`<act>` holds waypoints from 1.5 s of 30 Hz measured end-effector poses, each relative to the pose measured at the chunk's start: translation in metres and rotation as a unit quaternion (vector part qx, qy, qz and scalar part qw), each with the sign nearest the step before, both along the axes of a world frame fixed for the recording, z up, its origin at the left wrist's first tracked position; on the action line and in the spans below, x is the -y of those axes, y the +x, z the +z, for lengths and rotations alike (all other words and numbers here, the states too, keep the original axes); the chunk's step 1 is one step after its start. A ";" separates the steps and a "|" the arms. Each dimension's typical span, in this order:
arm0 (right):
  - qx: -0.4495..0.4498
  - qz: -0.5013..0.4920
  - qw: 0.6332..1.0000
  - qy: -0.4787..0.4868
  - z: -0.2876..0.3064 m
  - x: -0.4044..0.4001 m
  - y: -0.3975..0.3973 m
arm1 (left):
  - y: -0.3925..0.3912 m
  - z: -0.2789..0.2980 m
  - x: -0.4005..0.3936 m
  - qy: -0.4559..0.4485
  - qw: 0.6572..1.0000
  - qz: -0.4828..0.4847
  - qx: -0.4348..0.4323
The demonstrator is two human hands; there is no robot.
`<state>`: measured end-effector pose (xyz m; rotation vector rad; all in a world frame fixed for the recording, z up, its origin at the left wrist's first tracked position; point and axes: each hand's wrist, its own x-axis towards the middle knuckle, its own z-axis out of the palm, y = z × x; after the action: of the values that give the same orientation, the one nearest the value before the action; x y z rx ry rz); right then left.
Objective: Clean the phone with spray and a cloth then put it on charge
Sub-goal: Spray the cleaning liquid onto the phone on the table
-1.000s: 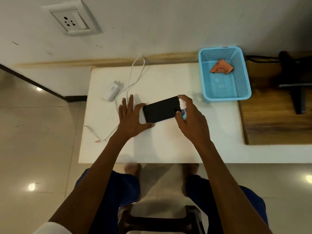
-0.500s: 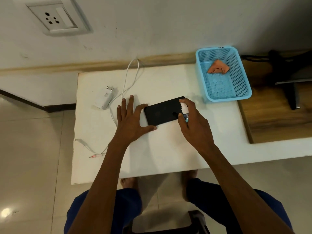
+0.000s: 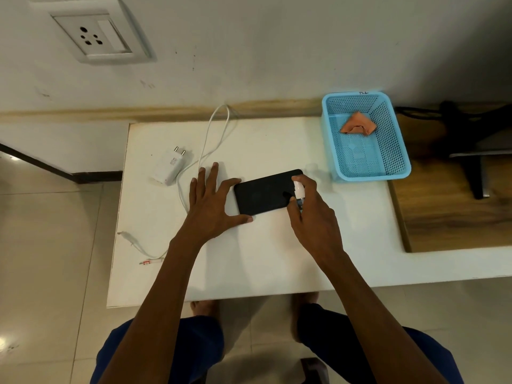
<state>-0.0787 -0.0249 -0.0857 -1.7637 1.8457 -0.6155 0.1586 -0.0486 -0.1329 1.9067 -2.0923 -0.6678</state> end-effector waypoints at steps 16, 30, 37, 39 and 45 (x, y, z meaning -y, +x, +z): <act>0.002 -0.005 1.000 0.011 0.005 0.001 0.000 | -0.001 0.004 -0.001 0.003 1.000 -0.009 0.012; 0.000 -0.019 1.000 -0.004 0.010 0.004 -0.007 | -0.001 0.008 0.000 0.006 1.000 -0.009 0.021; -0.010 -0.040 0.999 0.012 0.006 0.005 -0.020 | -0.006 0.012 0.000 0.016 1.000 -0.012 0.024; -0.009 -0.048 0.999 0.012 0.004 0.006 -0.023 | -0.006 0.012 0.001 0.018 0.999 -0.011 0.025; -0.003 -0.055 0.998 0.003 0.003 0.008 -0.024 | -0.006 0.011 0.002 0.023 0.999 -0.011 0.034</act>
<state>-0.1025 -0.0328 -0.0825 -1.6690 1.9569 -0.6463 0.1526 -0.0502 -0.1222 1.9585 -2.1602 -0.6706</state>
